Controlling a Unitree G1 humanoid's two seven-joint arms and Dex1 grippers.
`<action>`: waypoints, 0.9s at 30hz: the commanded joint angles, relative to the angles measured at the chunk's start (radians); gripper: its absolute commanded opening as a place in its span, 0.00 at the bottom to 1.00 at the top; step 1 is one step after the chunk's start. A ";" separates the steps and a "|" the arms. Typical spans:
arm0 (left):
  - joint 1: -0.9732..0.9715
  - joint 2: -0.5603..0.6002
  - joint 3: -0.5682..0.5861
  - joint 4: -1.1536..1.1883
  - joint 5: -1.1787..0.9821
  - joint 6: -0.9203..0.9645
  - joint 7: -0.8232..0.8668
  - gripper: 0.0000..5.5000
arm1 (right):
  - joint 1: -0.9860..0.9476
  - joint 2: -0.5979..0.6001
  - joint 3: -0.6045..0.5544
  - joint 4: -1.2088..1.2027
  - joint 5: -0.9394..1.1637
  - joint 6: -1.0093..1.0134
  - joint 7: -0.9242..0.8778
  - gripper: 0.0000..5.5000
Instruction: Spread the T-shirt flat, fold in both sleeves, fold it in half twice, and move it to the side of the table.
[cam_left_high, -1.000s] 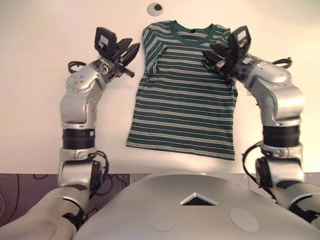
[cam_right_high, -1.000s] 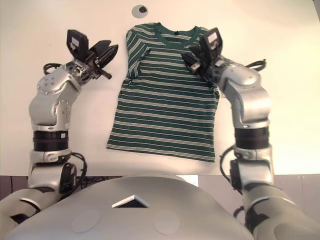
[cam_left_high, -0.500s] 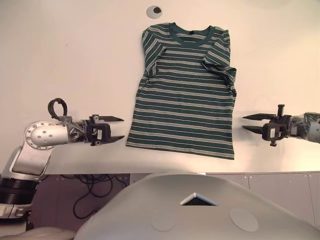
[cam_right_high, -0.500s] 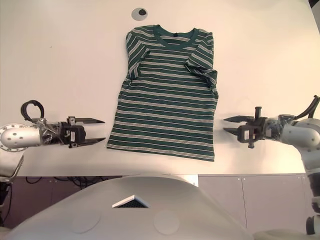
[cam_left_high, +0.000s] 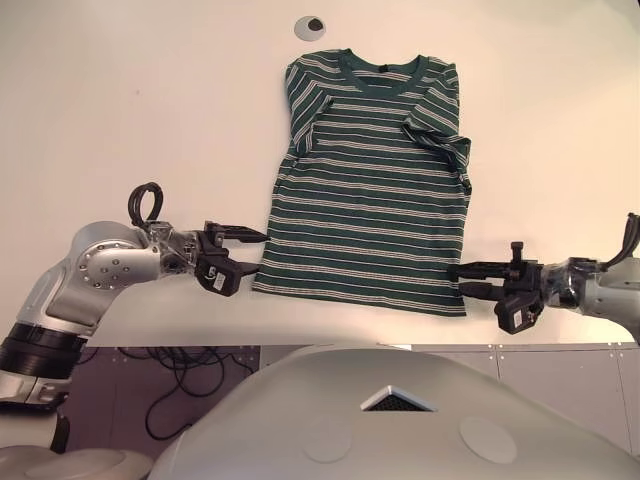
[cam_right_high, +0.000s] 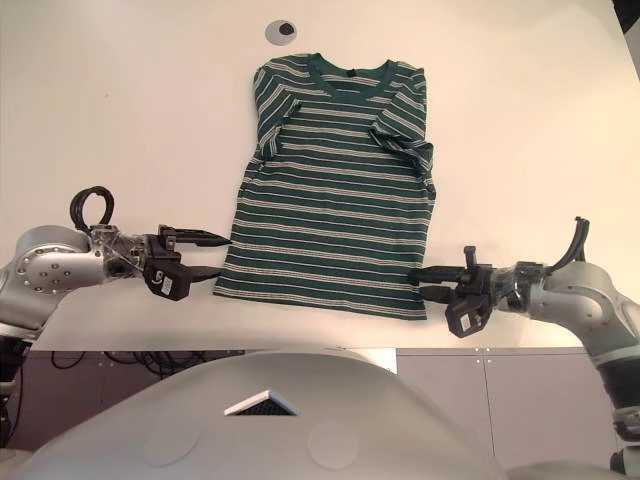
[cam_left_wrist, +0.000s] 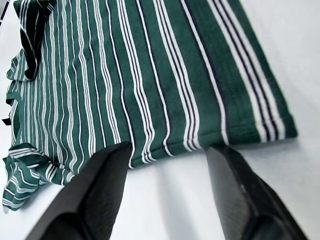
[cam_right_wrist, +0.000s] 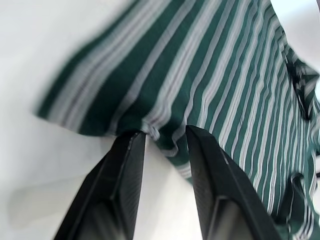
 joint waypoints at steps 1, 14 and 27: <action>0.008 -0.010 -0.103 0.041 0.096 0.029 -0.044 0.36 | 0.068 -0.030 0.014 -0.123 -0.101 0.052 0.018 0.23; -0.030 0.022 -0.141 0.024 -0.087 0.220 -0.139 0.03 | 0.087 -0.053 -0.002 -0.297 0.195 0.674 0.183 0.00; 0.140 0.080 -0.014 -0.269 -0.479 0.679 -0.189 0.00 | -0.075 -0.002 -0.097 -0.555 0.809 1.433 0.222 0.00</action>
